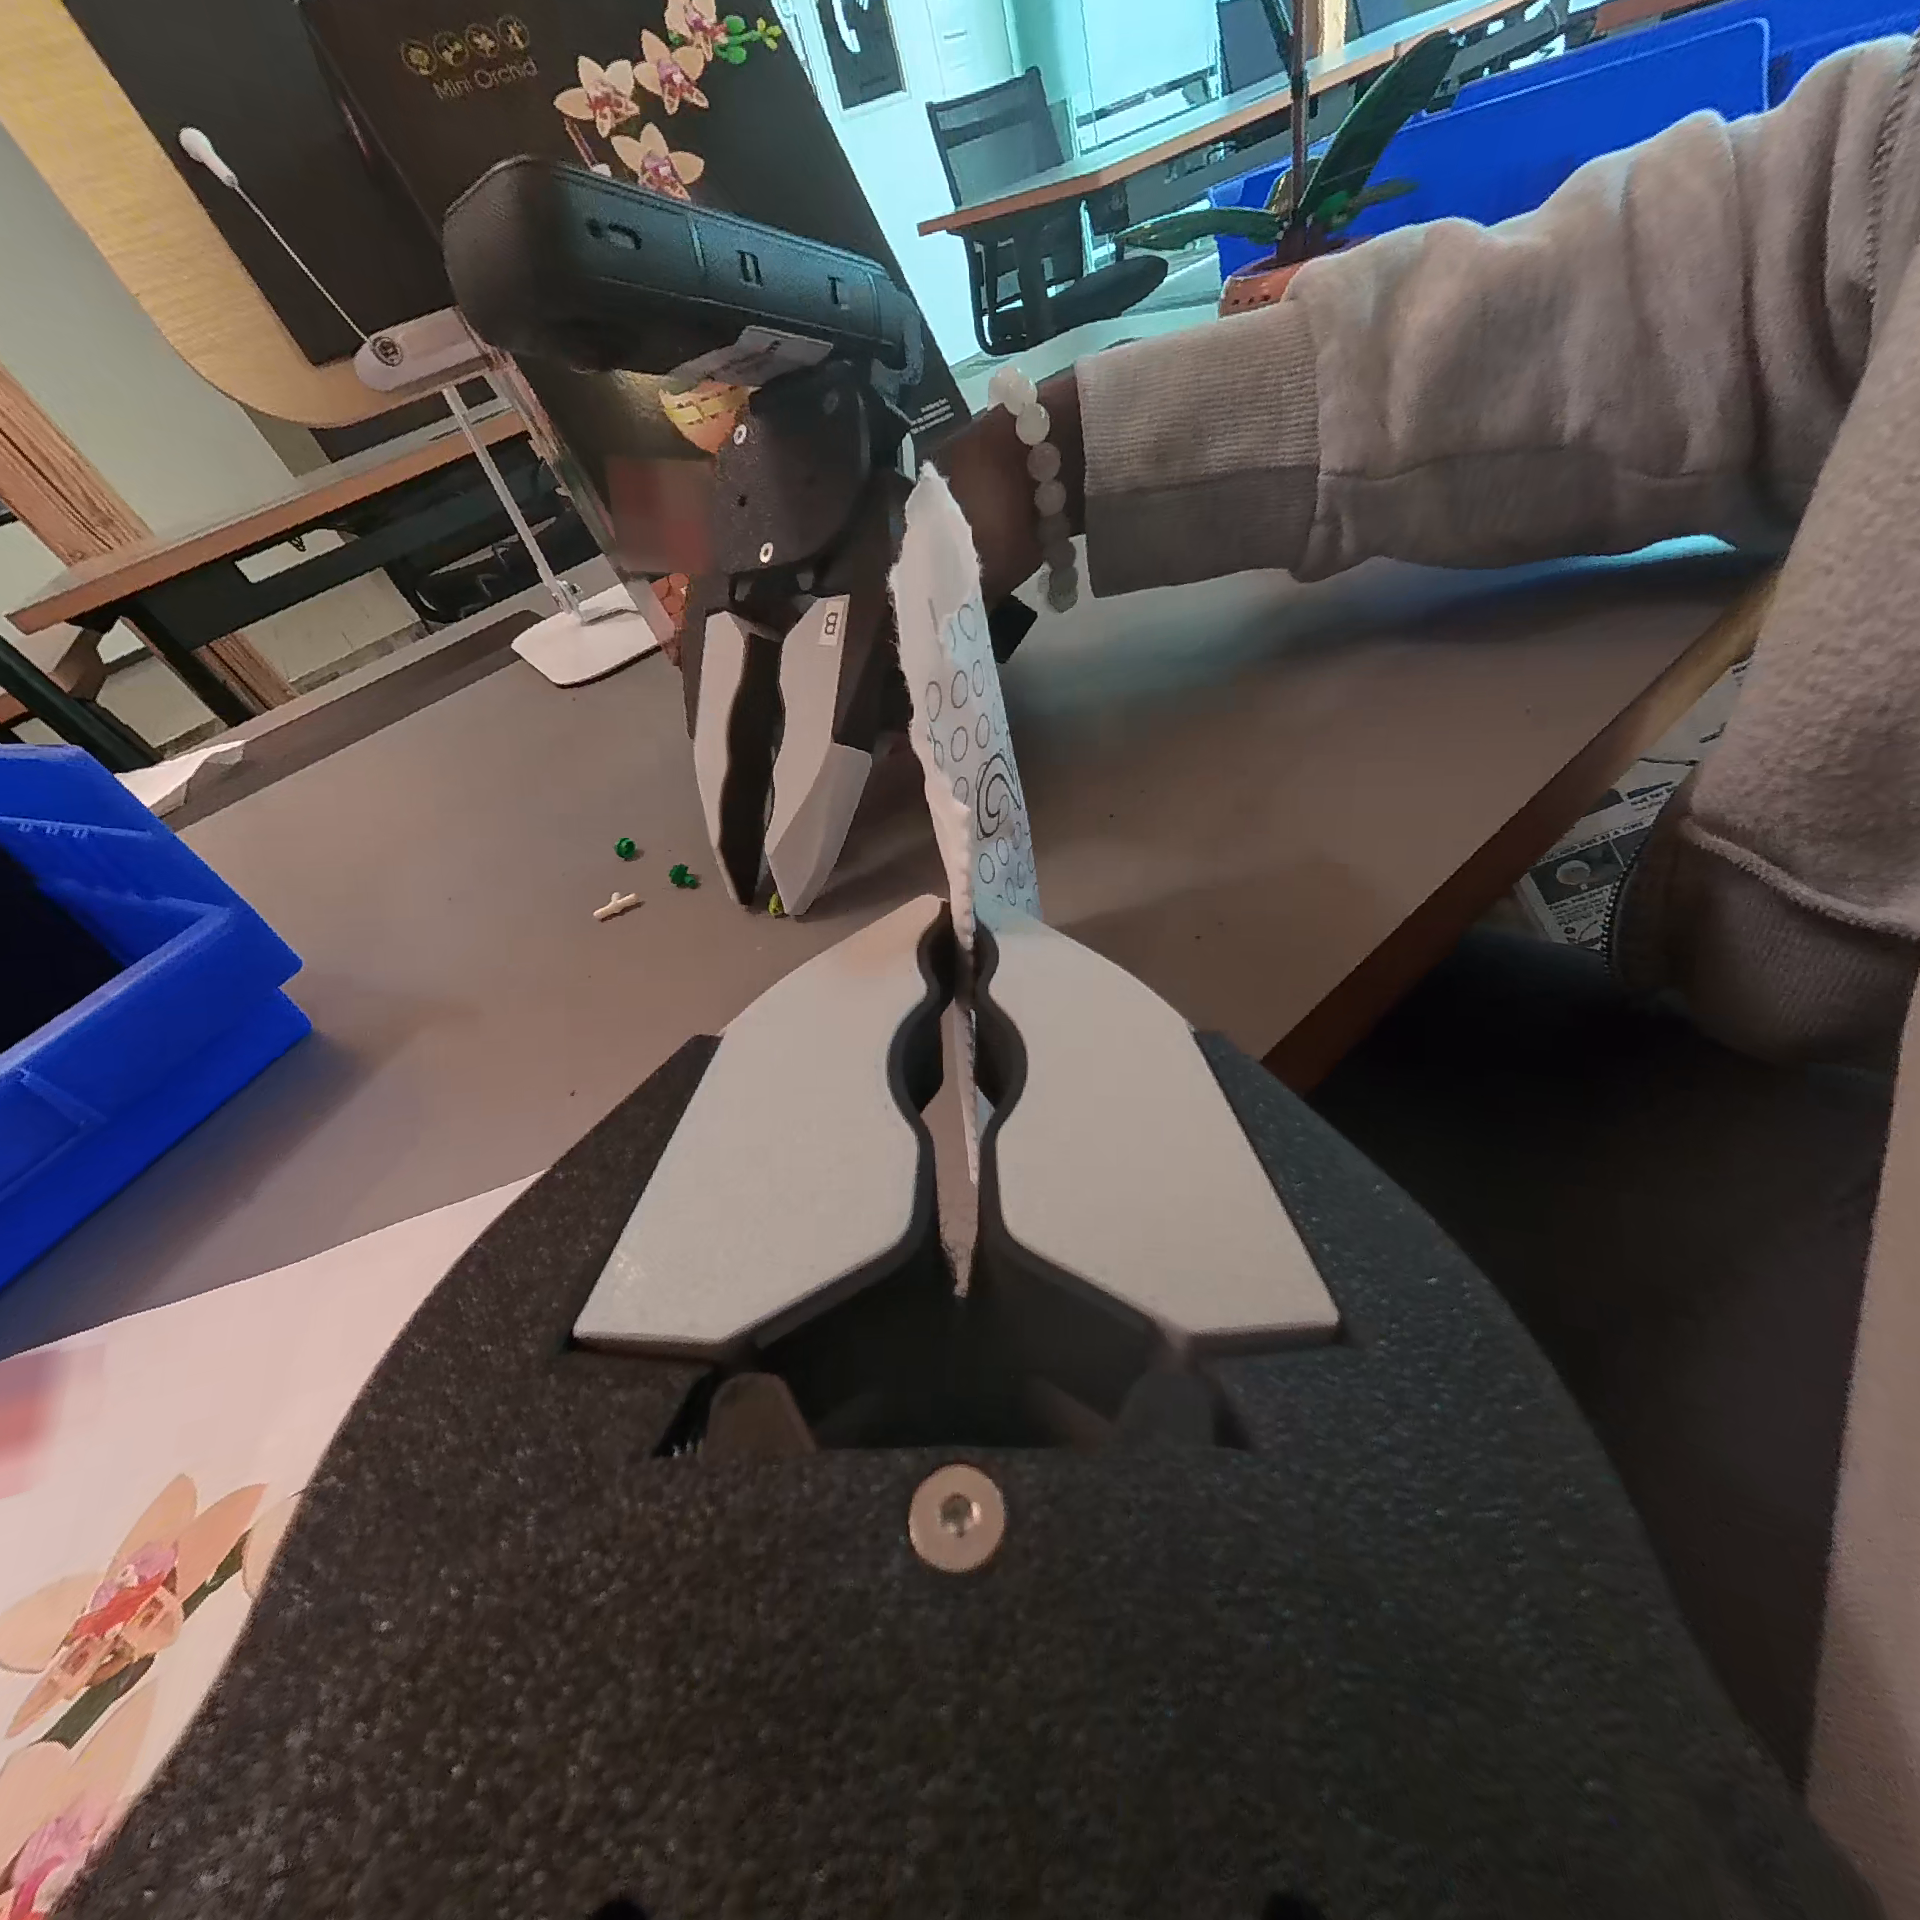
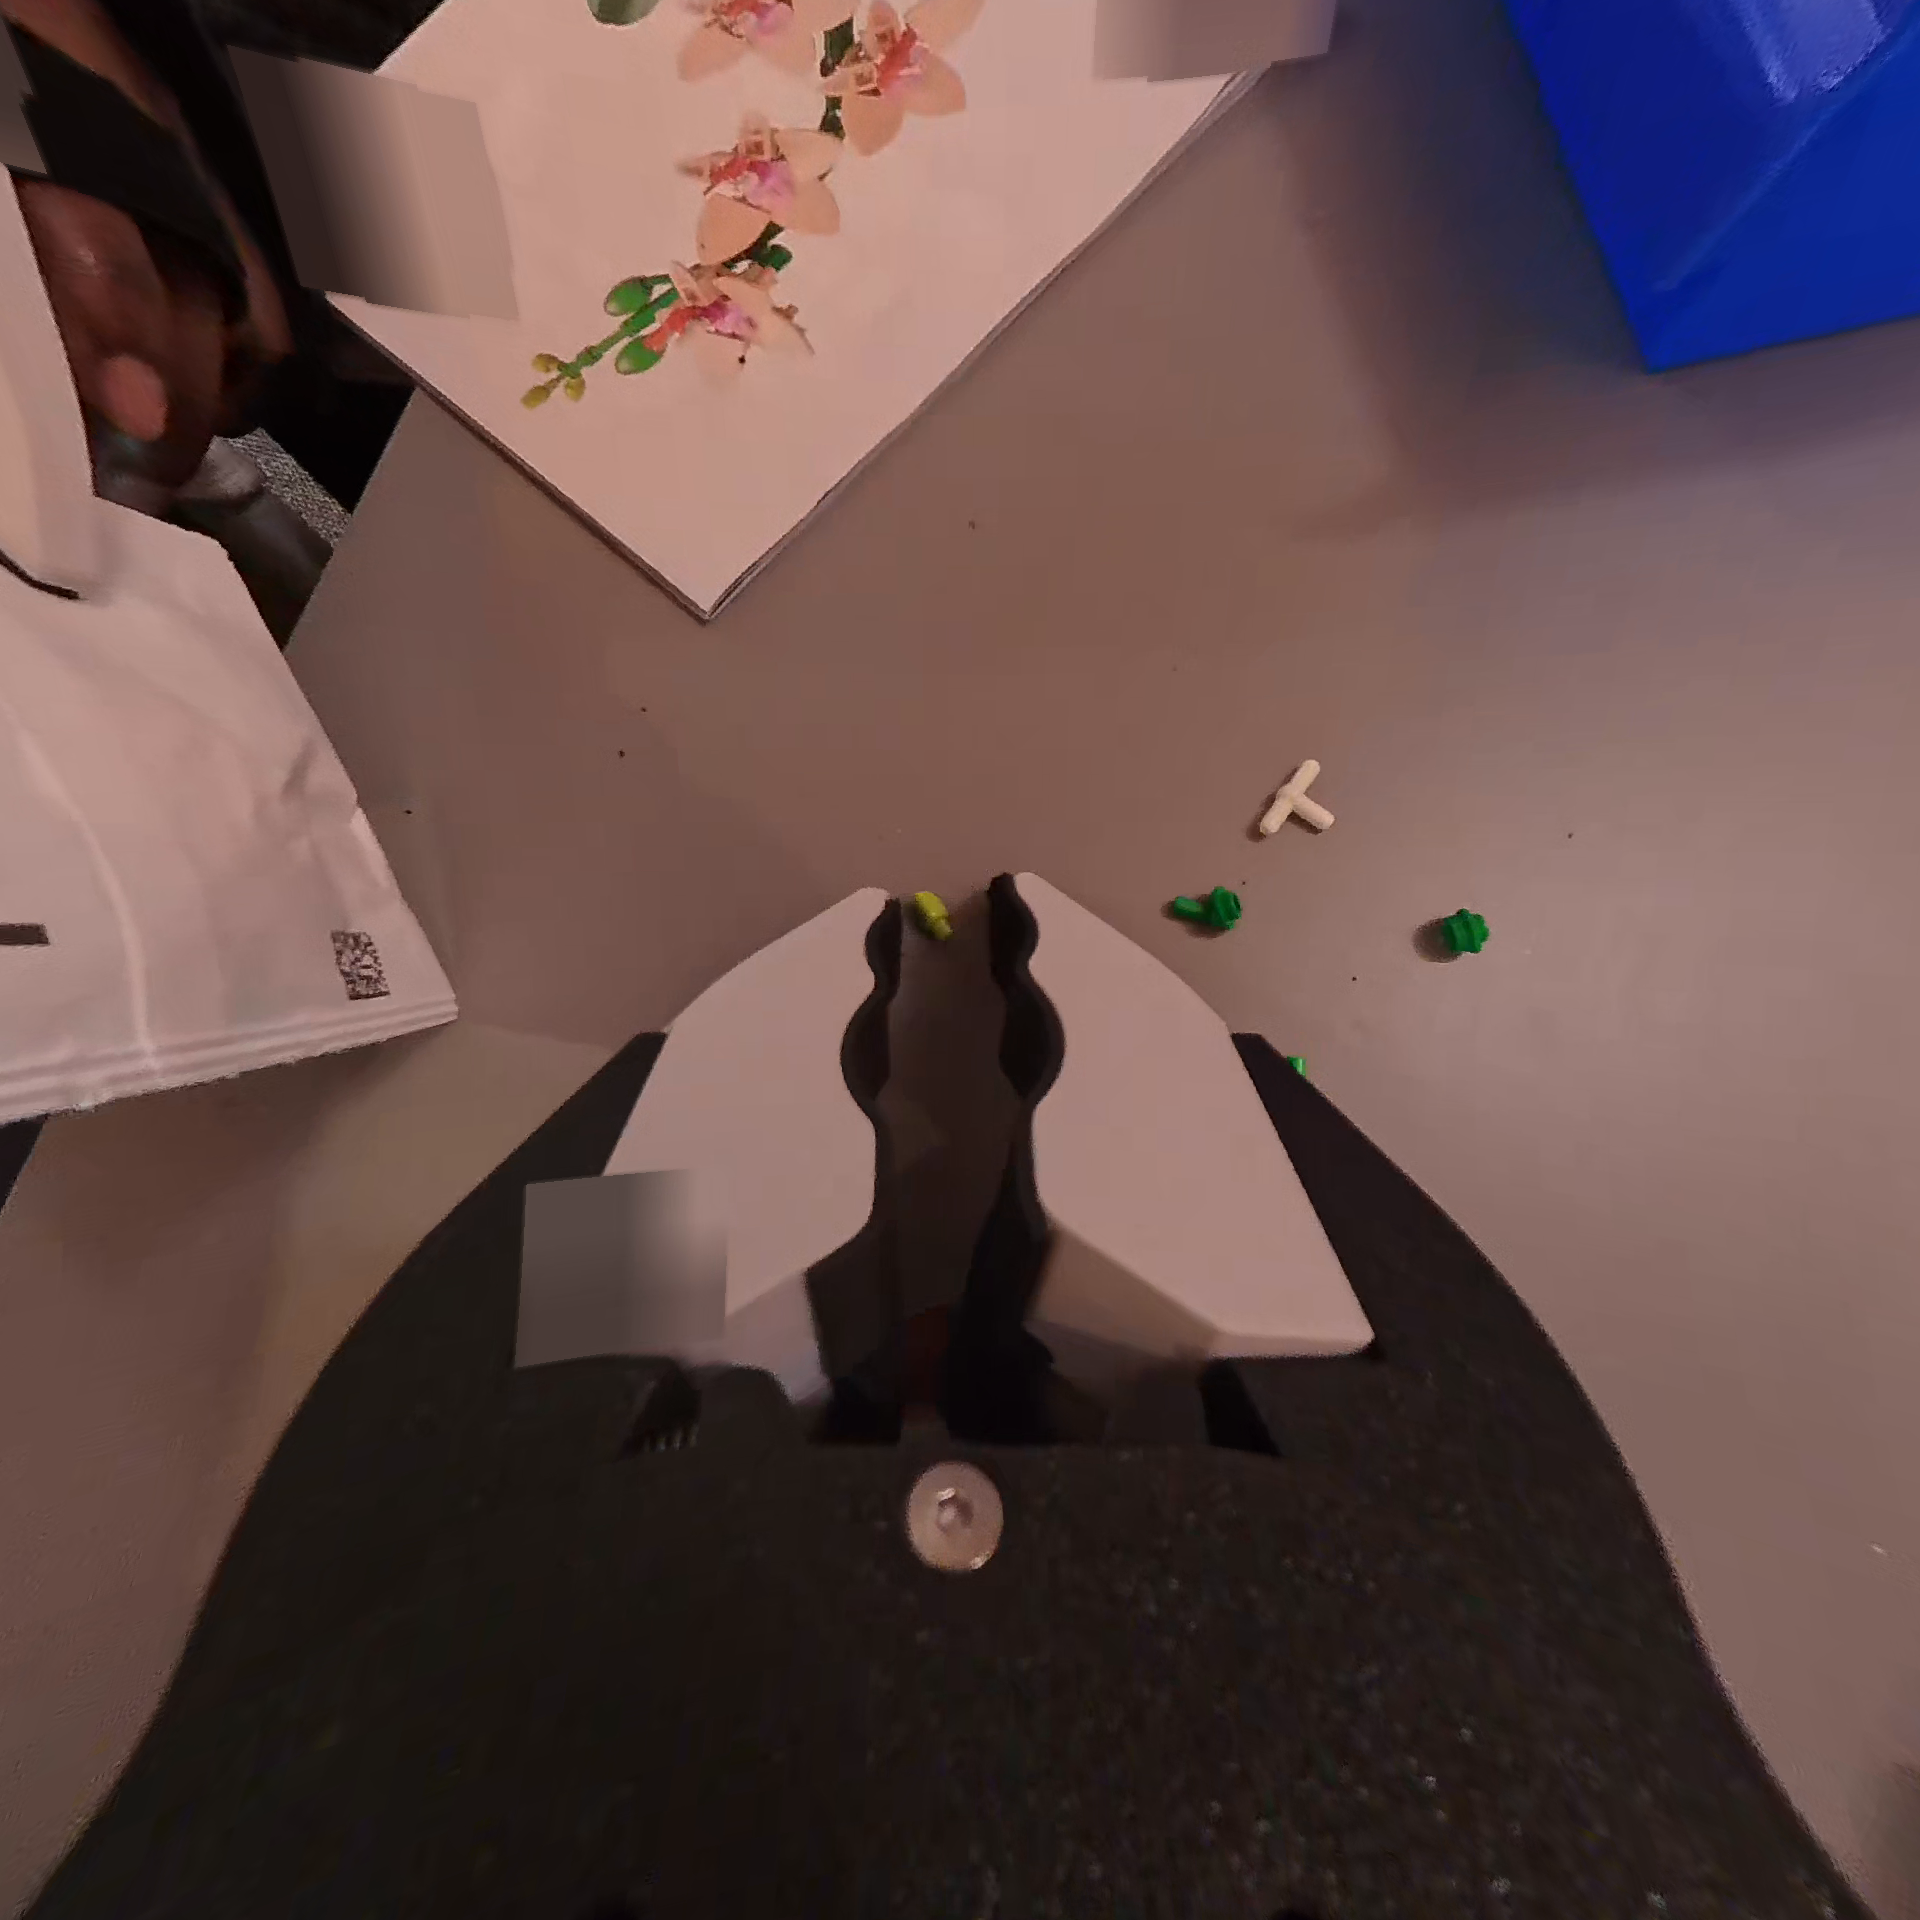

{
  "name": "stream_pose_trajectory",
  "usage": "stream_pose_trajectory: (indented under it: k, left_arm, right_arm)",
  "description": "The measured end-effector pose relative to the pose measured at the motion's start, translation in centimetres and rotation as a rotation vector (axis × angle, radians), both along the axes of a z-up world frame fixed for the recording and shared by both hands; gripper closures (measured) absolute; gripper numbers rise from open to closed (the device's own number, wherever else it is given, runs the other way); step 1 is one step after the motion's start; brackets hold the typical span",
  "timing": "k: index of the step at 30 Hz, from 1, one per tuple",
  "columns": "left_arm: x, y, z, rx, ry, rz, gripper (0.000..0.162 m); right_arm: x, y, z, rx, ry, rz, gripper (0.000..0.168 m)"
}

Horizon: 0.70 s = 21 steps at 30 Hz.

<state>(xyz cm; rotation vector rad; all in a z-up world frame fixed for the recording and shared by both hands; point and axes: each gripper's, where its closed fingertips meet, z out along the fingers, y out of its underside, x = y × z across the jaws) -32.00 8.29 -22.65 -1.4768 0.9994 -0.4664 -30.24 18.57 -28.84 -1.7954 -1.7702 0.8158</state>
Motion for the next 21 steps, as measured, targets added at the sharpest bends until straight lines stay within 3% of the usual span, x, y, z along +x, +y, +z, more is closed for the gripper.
stream_pose_trajectory:
  k: [3,9,14,17,21]
  left_arm:
    - [0.0,0.1,0.0,-0.004,-0.006,0.002,0.162]
    - [-0.1,0.3,0.0,-0.014,-0.017,0.016,0.162]
    - [-0.3,0.7,-0.1,-0.046,-0.041,0.038,0.162]
    - [-0.4,1.0,-0.2,-0.052,-0.047,0.048,0.162]
    - [-0.3,1.0,-0.2,-0.057,-0.054,0.054,0.162]
  right_arm:
    - [0.0,-0.4,0.0,-0.034,0.012,0.008,0.162]
    - [0.4,-0.1,0.3,-0.009,0.036,-0.035,0.166]
    - [1.6,-0.4,6.6,0.006,0.226,-0.109,0.166]
    - [1.2,-3.0,10.9,0.012,0.341,-0.069,0.166]
    - [0.1,-7.1,11.9,0.018,0.349,0.036,0.165]
